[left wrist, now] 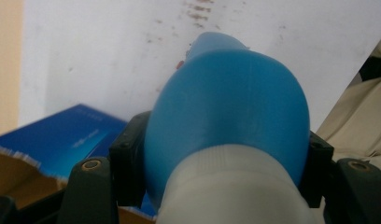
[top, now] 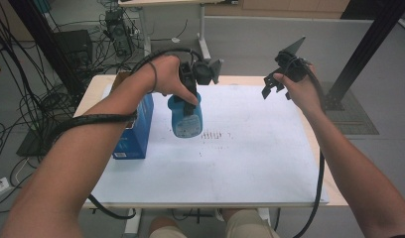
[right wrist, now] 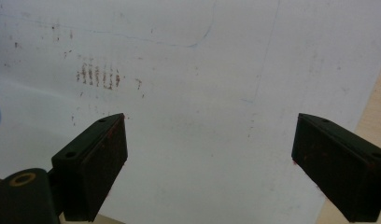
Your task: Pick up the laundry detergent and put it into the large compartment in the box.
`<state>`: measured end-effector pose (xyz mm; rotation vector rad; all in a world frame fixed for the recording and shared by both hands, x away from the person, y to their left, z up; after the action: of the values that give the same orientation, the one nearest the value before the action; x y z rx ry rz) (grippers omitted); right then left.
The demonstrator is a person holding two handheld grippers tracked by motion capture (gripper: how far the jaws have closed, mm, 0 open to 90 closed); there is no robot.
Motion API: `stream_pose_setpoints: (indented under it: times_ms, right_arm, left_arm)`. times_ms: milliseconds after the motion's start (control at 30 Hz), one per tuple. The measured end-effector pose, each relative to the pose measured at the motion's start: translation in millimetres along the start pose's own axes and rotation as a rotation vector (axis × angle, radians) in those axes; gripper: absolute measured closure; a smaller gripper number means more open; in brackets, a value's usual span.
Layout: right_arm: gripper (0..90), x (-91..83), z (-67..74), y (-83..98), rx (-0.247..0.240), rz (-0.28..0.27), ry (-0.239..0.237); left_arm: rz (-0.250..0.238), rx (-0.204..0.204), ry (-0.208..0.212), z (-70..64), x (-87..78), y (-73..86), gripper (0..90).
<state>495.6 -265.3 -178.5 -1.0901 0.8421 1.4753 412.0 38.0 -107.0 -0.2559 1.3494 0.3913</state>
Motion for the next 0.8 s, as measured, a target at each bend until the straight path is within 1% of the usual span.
stream_pose_setpoints:
  times_ms: [100, 133, 167, 200, 267, 333, 367, 433, 533, 567, 633, 700, 800]
  right_arm:
    - [10.6, -1.1, 0.3, 1.0, -0.004, -0.001, -0.006]
    - [10.6, -1.4, 0.1, 1.4, -0.008, -0.002, -0.009]
    - [10.6, -1.7, 1.3, 1.2, -0.001, 0.000, -0.009]
    - [10.6, -2.2, 0.4, 1.6, -0.012, -0.001, -0.009]
    - [10.6, -2.8, 0.1, 2.0, -0.015, -0.001, -0.009]
    - [10.6, -3.9, -0.1, 2.4, -0.016, -0.002, -0.012]
    - [10.6, -4.3, -0.2, 2.8, -0.015, -0.005, -0.014]
    - [10.6, -7.2, -1.9, 3.9, -0.019, -0.010, -0.022]
    - [10.6, -9.9, -5.0, 5.6, -0.018, -0.019, -0.028]
    - [10.6, -10.5, -5.9, 5.9, -0.016, -0.020, -0.029]
    - [10.6, -11.7, -8.3, 6.2, -0.013, -0.018, -0.033]
    - [10.6, -12.8, -9.2, 6.7, -0.011, -0.018, -0.033]
    - [10.6, -13.8, -9.8, 6.5, -0.011, -0.017, -0.035]
  left_arm:
    - [-0.001, -0.094, -0.010, 10.7, -20.8, 6.0, 36.3]
    - [0.004, -0.115, -0.012, 14.2, -26.4, 6.8, 36.3]
    - [-0.007, -0.161, -0.018, 18.7, -34.2, 10.9, 36.3]
    - [-0.004, -0.191, -0.023, 22.7, -40.9, 12.8, 36.3]
    - [-0.004, -0.262, -0.038, 31.0, -53.2, 17.6, 36.4]
    - [0.002, -0.321, -0.045, 39.1, -63.5, 21.9, 36.4]
    - [0.002, -0.363, -0.050, 44.7, -70.5, 25.7, 36.4]
    - [0.001, -0.407, -0.059, 52.4, -81.7, 31.9, 36.4]
    - [0.001, -0.488, -0.075, 62.3, -96.7, 42.2, 36.4]
    - [0.006, -0.522, -0.079, 65.9, -101.6, 45.8, 36.5]
    - [0.014, -0.575, -0.092, 71.9, -110.7, 53.3, 36.5]
    - [0.034, -0.620, -0.099, 79.7, -119.7, 61.2, 36.5]
    - [0.051, -0.711, -0.110, 89.8, -132.3, 75.2, 36.5]
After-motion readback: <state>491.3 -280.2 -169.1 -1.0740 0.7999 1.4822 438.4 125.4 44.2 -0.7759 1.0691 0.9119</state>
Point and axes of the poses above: each handheld gripper's, and its own axes: x roughly forward along the jaws, y roughly out of its underside, z roughly to its left, the point moved 5 cm from there along x, roughly forward along the jaws, and after that the axes turned 8 degrees about -y, right-handed, at the moved point
